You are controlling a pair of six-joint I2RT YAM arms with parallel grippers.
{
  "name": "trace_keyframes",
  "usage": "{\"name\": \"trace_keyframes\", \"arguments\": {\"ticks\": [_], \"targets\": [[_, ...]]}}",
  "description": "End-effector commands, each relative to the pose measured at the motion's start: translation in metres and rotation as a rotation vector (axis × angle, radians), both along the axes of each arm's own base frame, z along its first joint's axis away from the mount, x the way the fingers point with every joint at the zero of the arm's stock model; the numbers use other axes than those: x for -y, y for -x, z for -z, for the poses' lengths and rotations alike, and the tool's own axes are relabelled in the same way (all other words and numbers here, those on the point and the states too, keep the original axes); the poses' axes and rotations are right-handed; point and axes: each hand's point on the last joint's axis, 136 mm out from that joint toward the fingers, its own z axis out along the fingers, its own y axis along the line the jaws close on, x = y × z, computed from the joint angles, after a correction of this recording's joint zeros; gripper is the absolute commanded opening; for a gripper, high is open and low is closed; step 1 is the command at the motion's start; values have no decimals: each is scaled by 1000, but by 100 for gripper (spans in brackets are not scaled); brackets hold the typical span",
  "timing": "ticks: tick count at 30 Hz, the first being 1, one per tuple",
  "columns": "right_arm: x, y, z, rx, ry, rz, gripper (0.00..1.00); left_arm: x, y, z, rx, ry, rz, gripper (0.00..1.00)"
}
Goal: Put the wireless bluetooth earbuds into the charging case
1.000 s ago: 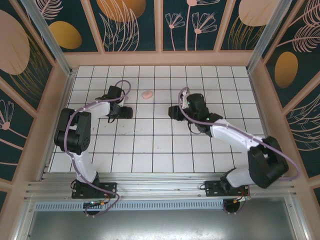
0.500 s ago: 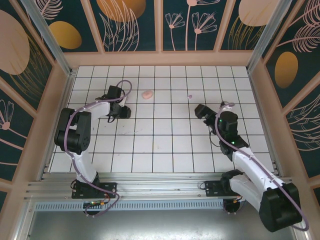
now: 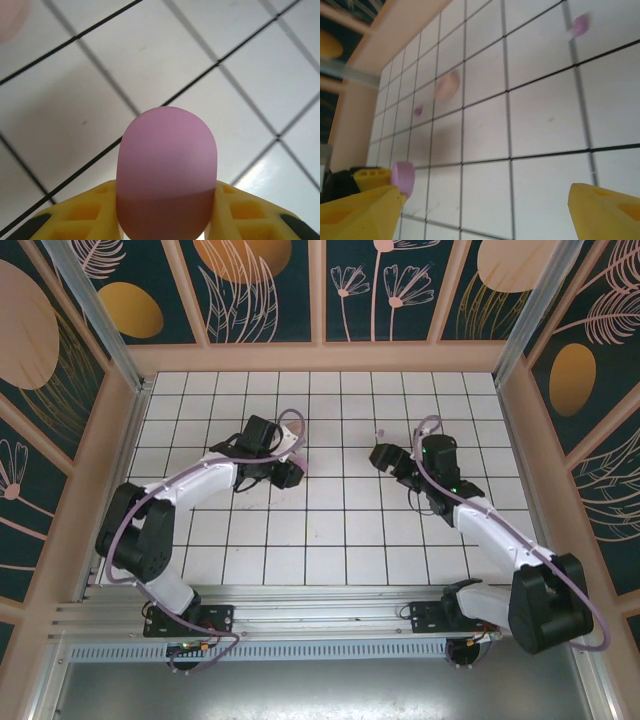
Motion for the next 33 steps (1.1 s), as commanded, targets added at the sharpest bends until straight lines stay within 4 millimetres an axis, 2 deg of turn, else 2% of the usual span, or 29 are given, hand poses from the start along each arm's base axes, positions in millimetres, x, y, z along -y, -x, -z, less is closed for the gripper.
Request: {"name": "trace_keyframes", "arguments": {"ticks": [1, 4, 7, 11, 20, 23, 26, 28, 31, 33], "targets": [[-36, 9, -20, -18, -32, -199, 86, 29, 9, -54, 149, 103, 129, 21], [-64, 19, -37, -15, -56, -346, 85, 44, 25, -83, 229, 173, 204, 21], [-87, 31, -53, 0, -99, -452, 84, 52, 36, -107, 285, 227, 247, 21], [-106, 45, -70, 20, -154, -540, 84, 57, 47, -125, 320, 266, 289, 21], [-119, 50, -82, 28, -198, -577, 83, 64, 59, -130, 314, 293, 335, 21], [-124, 49, -82, 12, -220, -591, 79, 65, 61, -128, 312, 293, 343, 20], [-128, 50, -79, -17, -235, -609, 65, 65, 63, -130, 329, 299, 350, 21], [-129, 50, -77, -36, -245, -611, 49, 63, 65, -132, 347, 299, 357, 21], [-130, 49, -75, -57, -257, -601, 31, 60, 66, -126, 369, 273, 373, 23], [-132, 49, -75, -73, -279, -596, 23, 56, 64, -122, 383, 252, 359, 27]]}}
